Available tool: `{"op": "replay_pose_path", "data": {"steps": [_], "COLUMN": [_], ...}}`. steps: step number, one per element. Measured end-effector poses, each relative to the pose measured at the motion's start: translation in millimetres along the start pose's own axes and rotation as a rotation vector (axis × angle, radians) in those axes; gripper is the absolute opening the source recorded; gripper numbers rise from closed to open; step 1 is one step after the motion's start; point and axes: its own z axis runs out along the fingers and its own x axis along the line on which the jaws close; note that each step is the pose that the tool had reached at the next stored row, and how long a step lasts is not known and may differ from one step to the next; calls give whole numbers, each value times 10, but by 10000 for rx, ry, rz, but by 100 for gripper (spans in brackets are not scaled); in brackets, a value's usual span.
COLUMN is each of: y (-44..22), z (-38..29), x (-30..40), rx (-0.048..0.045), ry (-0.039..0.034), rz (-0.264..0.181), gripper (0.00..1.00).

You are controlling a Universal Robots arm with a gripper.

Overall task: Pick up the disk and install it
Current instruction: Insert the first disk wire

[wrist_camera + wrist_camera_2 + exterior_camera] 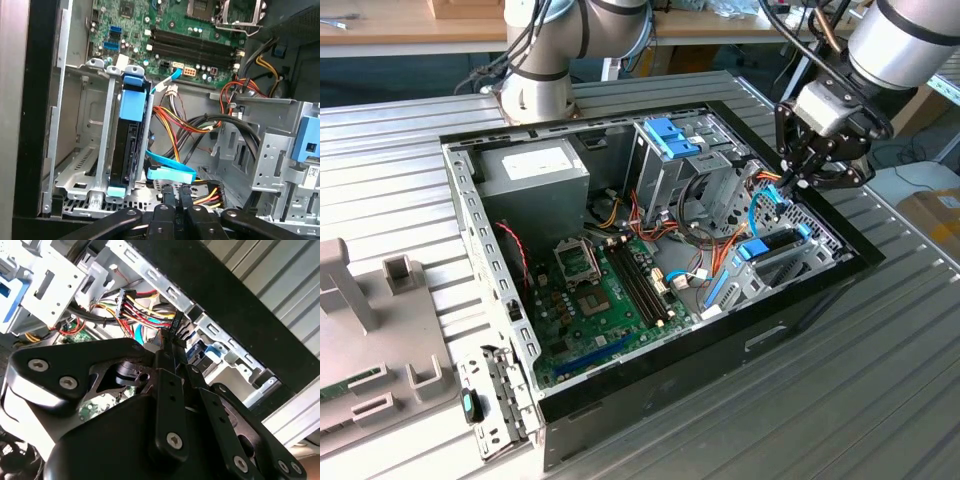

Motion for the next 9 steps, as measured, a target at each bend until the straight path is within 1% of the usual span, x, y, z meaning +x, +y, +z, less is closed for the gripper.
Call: {"op": "replay_pose_path", "data": {"steps": [1, 2, 6, 9], "y": [0, 0, 1, 1], "z": [0, 0, 0, -1], "x": [0, 0, 0, 1], "rx": [99, 122, 183, 199], "ry": [48, 78, 144, 162], "rz": [277, 483, 1026, 1171], "gripper": [16, 16, 16, 16]}}
